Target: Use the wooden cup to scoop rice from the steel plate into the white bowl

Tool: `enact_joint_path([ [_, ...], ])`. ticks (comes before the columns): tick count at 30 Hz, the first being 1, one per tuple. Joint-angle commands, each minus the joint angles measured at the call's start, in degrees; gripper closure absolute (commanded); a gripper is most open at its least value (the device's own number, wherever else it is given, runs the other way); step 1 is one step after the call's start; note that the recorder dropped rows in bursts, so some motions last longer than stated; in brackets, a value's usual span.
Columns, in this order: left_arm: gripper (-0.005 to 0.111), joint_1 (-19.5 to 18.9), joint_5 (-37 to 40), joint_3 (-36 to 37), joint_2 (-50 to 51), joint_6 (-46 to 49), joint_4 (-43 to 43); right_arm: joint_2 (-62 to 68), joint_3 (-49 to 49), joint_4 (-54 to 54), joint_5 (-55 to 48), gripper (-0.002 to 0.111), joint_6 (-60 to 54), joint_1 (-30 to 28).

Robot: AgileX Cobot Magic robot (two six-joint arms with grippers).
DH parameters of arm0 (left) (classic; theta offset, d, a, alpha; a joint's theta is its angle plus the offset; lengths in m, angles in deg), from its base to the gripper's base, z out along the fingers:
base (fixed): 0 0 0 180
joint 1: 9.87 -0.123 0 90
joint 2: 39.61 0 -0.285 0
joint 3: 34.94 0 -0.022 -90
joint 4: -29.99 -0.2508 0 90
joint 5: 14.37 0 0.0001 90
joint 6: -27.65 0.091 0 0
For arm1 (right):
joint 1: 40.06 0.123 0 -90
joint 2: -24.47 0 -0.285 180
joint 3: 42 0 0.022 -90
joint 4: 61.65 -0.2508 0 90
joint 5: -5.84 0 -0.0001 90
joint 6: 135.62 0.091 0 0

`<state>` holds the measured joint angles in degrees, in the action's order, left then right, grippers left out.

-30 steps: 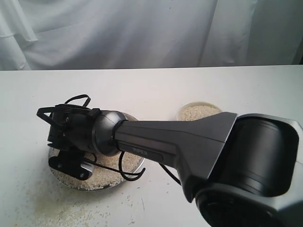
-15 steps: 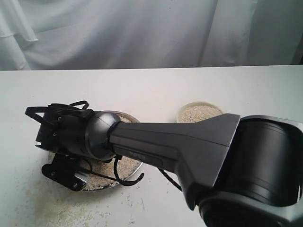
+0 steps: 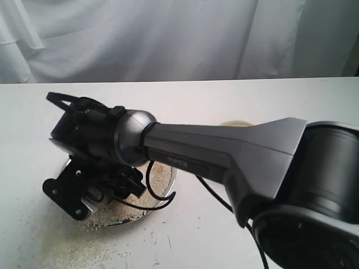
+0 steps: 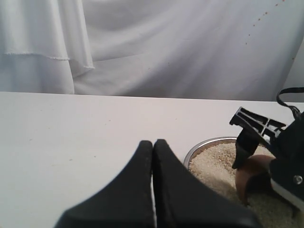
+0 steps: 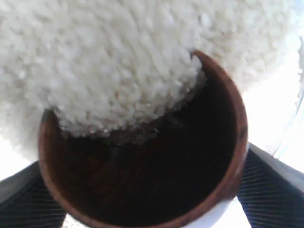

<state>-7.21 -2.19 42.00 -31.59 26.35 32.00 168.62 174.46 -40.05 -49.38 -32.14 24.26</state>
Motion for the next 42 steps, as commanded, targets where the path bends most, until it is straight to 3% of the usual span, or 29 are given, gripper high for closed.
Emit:
enact_joint_path([
  [1,0.107,0.21,-0.33,0.28,-0.24,0.06,0.02,-2.68,0.7,-4.66,-0.8,0.108,-0.43,-2.84],
  [15,0.107,0.21,-0.33,0.28,-0.24,0.06,0.02,-8.59,0.7,-21.13,-6.21,0.108,-0.43,-12.57],
  [22,0.107,0.21,-0.33,0.28,-0.24,0.06,0.02,-11.75,0.7,-21.13,-14.49,0.108,0.21,-18.64],
  [31,0.107,0.21,-0.33,0.28,-0.24,0.06,0.02,-13.17,-0.23,-3.77,-14.75,0.108,8.9,-25.34],
  [42,0.107,0.21,-0.33,0.28,-0.24,0.06,0.02,-13.17,-7.56,17.57,-14.75,0.108,10.57,-27.21],
])
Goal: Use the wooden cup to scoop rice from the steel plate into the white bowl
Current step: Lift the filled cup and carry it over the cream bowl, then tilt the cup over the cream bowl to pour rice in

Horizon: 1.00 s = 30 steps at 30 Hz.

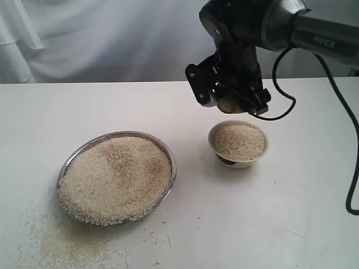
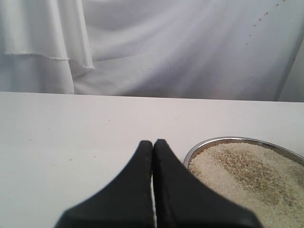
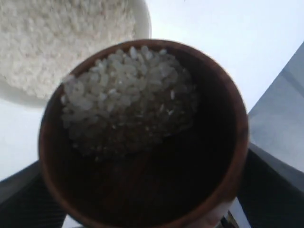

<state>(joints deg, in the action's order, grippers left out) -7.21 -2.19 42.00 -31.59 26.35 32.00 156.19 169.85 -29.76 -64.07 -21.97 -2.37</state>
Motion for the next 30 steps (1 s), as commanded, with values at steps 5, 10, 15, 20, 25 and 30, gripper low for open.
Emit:
enact_joint_path([
  [5,0.107,0.21,-0.33,0.28,-0.24,0.06,0.02,-0.74,-7.74,13.86,-0.05,0.108,0.4,-0.58],
  [10,0.107,0.21,-0.33,0.28,-0.24,0.06,0.02,-0.74,-9.58,18.18,-0.05,0.108,0.4,0.19],
  [15,0.107,0.21,-0.33,0.28,-0.24,0.06,0.02,-0.74,-9.58,22.57,-0.05,0.108,0.25,2.2],
  [20,0.107,0.21,-0.33,0.28,-0.24,0.06,0.02,-0.74,-9.58,26.52,-0.05,0.108,0.25,4.19],
  [25,0.107,0.21,-0.33,0.28,-0.24,0.06,0.02,-0.54,-10.04,31.53,-0.05,0.108,0.25,5.32],
  [30,0.107,0.21,-0.33,0.28,-0.24,0.06,0.02,-0.54,-13.33,37.61,-0.05,0.108,0.53,5.56],
])
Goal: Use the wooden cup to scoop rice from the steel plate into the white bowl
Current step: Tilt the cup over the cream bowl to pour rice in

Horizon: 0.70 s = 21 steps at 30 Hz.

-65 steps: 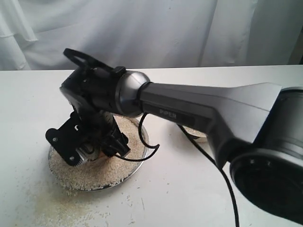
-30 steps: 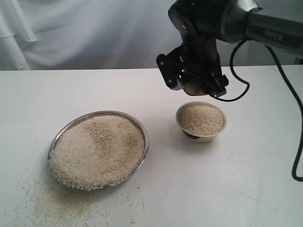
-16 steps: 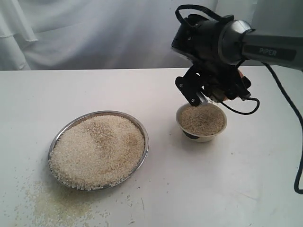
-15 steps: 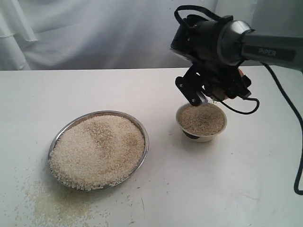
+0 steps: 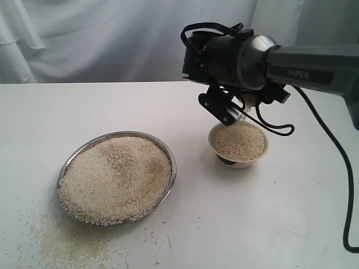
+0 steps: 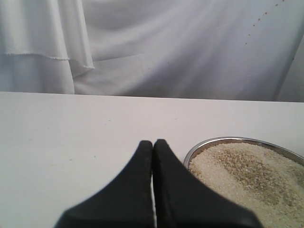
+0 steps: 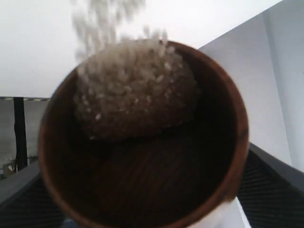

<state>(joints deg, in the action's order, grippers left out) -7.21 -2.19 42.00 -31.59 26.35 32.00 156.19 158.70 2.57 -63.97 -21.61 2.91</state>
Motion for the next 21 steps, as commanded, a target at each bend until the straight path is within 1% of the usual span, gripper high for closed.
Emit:
enact_joint_path([
  [1,0.107,0.21,-0.33,0.28,-0.24,0.06,0.02,-0.54,-2.86,6.27,-0.15,0.108,0.29,0.27],
  [8,0.107,0.21,-0.33,0.28,-0.24,0.06,0.02,-0.54,-6.87,12.86,-0.15,0.108,2.39,0.63],
  [21,0.107,0.21,-0.33,0.28,-0.24,0.06,0.02,-0.54,-8.27,13.93,-0.15,0.108,2.18,4.6],
])
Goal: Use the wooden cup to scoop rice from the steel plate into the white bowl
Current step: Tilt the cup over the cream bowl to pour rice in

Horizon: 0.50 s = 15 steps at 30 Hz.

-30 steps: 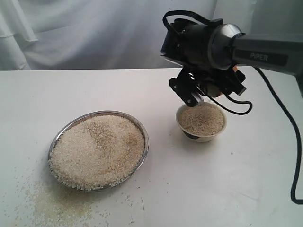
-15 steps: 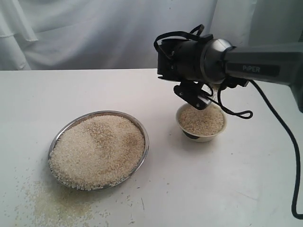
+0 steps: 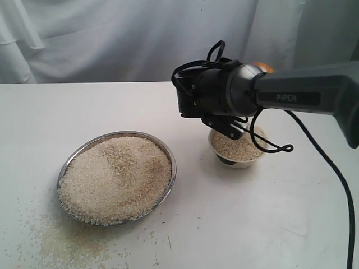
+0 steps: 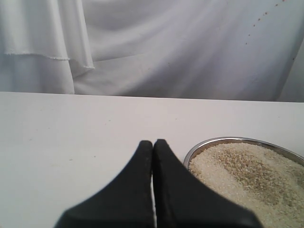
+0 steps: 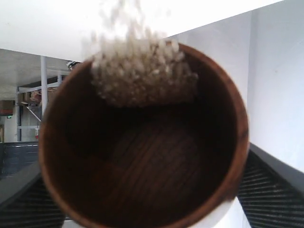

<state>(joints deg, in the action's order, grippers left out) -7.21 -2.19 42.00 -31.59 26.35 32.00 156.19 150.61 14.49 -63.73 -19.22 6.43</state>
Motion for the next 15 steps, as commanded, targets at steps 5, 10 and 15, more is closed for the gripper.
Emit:
enact_joint_path([
  [5,0.107,0.21,-0.33,0.28,-0.24,0.06,0.02,-0.54,-0.28,4.47,-0.39,0.108,-0.21,1.44],
  [10,0.107,0.21,-0.33,0.28,-0.24,0.06,0.02,-0.54,-4.19,13.4,-0.39,0.108,-0.21,1.44],
  [15,0.107,0.21,-0.33,0.28,-0.24,0.06,0.02,-0.54,-8.23,16.89,-0.39,0.108,1.41,1.44],
])
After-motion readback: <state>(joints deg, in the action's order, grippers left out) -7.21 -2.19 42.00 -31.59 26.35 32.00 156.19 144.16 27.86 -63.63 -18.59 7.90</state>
